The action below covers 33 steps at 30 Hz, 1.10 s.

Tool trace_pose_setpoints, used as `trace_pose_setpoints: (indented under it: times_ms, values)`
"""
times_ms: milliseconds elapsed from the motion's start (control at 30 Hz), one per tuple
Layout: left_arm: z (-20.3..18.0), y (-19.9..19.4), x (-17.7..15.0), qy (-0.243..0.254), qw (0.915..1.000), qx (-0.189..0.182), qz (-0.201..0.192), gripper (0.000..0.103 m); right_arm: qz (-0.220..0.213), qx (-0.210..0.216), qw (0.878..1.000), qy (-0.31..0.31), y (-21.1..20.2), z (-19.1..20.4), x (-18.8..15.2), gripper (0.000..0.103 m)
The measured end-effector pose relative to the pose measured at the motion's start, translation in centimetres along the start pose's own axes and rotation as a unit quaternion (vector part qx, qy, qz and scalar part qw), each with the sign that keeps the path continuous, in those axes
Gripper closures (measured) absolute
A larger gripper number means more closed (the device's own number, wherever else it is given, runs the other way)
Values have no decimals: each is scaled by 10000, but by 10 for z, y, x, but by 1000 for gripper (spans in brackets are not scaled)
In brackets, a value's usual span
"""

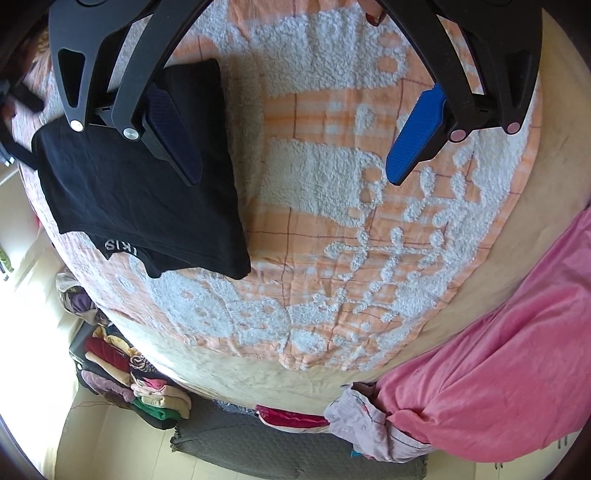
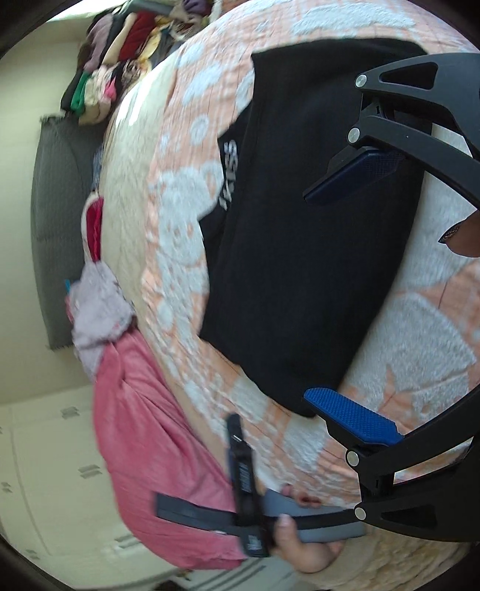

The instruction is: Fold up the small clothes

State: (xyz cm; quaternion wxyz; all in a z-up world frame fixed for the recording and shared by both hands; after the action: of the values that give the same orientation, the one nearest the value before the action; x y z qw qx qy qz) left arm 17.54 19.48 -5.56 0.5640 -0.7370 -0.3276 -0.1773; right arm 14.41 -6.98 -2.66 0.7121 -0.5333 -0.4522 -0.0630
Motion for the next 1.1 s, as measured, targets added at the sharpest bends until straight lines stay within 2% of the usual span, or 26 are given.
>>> trace_pose_setpoints:
  times_ms: [167,367,467,533,800,833,867,900,933,967,1100]
  values:
    - [-1,7,12,45,10000,38,30,10,126,-183,9966,-792,24,41,-14,5]
    - [0,27,23,93,9997,103,210,10,158,-529,9860,-1574,48,69,-31,5]
    - [0,34,26,115,9995,143,267,10,181,-802,9791,-1862,63,75,-39,5]
    - [1,40,28,124,9992,189,315,10,159,-1166,9711,-2074,75,76,-42,5]
    - [-1,65,32,155,9983,158,544,10,-210,-1725,9596,-2213,96,77,-26,7]
    - [-2,70,32,131,9980,131,598,10,-295,-1739,9589,-2222,94,76,-23,12]
    - [-3,76,31,63,9976,64,693,10,-331,-1688,9596,-2227,93,76,-22,39]
    - [-4,81,30,-31,9970,-68,767,10,-385,-1589,9620,-2188,90,76,-20,51]
    - [-6,85,29,-99,9965,-145,821,10,-448,-1525,9641,-2125,86,75,-18,59]
    - [-8,89,28,-181,9956,-235,894,10,-527,-1391,9683,-2005,80,73,-15,75]
    - [-23,100,27,-386,9923,-567,1027,10,-742,-1202,9781,-1529,61,57,-5,84]
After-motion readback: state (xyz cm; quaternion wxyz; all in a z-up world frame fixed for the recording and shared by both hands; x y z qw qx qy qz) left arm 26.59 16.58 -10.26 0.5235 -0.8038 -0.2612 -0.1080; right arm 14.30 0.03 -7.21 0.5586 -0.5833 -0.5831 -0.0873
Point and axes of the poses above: each gripper's, at about its wrist camera, not at the fingertips, and y roughly the way its jaws point, z to its left, x to its top, the point moved 8 cm from there along y, roughly the way its jaws point, and after that the axes turned 11 degrees about -x, right-handed, at the moved point
